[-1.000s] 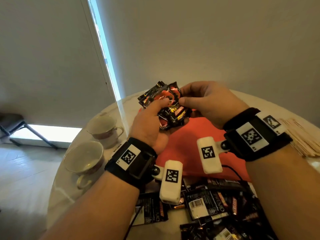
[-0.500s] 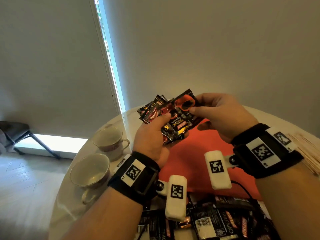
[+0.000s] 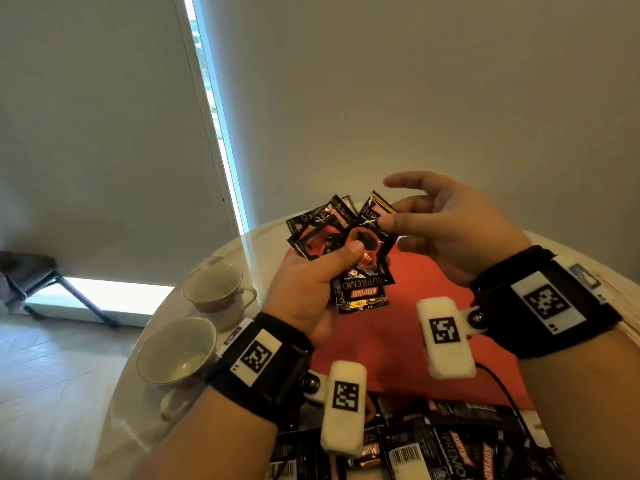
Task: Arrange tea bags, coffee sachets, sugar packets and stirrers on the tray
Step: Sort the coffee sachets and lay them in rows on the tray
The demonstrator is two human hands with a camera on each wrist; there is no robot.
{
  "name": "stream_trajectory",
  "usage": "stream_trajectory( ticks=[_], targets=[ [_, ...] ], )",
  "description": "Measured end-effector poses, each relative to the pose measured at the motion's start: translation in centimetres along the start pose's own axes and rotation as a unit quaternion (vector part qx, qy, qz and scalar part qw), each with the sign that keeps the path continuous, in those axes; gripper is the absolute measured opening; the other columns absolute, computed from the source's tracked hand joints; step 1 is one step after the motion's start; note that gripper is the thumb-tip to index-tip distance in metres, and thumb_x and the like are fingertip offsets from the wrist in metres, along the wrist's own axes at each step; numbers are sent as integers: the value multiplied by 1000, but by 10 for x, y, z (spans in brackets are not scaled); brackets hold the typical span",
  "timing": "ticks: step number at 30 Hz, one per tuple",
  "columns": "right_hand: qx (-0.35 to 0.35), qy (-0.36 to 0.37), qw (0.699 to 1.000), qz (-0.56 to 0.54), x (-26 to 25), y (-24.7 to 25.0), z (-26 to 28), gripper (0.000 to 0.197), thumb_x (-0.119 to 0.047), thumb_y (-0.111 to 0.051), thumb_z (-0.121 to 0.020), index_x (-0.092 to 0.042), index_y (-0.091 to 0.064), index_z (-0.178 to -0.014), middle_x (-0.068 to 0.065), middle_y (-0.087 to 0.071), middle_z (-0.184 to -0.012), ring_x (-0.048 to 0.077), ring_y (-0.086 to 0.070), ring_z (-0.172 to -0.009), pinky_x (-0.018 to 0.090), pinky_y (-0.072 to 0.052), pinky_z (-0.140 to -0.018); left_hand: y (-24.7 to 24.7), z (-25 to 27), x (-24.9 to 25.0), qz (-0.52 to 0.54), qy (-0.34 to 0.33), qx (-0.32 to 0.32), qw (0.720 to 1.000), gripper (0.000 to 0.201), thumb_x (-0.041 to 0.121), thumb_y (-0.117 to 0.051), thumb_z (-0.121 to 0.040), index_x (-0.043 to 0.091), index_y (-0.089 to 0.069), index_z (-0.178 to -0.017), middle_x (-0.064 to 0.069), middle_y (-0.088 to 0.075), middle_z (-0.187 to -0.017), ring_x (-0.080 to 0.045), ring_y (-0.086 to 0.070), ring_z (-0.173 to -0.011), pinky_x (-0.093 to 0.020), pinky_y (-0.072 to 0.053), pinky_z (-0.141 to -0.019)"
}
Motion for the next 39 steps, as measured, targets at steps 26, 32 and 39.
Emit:
stream_trajectory(
  ticks=[26,32,39],
  targets=[
    [199,-54,974,-92,24,23,-27,30,7,-65,-92,-13,-61,-115,13,-75,-100,27,-77,-81,38,-62,-62,45,-17,-7,-56,-66,169,982,31,-2,-75,-90,7,-70,-119,-12,-79,-98,-30,-77,-86,-43,-63,-70],
    [120,-208,965,103,99,7,-81,41,13,-74,-80,-25,-65,-94,18,-72,-109,32,-74,-94,52,-62,-83,61,-12,3,-104,-104,244,958,32,9,-80,-90,19,-69,-118,-3,-80,-92,-20,-79,-76,-33,-61,-60],
    [96,-265,939,196,136,-8,-114,26,-1,-88,-74,-10,-67,-85,14,-75,-84,25,-71,-68,39,-63,-66,70,-14,11,-122,-120,261,950,27,8,-79,-91,23,-69,-112,4,-79,-90,-21,-78,-83,-36,-62,-65]
  ],
)
Point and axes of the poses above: each hand's wrist, its own z-axis away from the middle knuckle, its own y-axis out of the back of the hand, x = y × z, the point moved 8 cm from there along -z, towards the middle knuckle
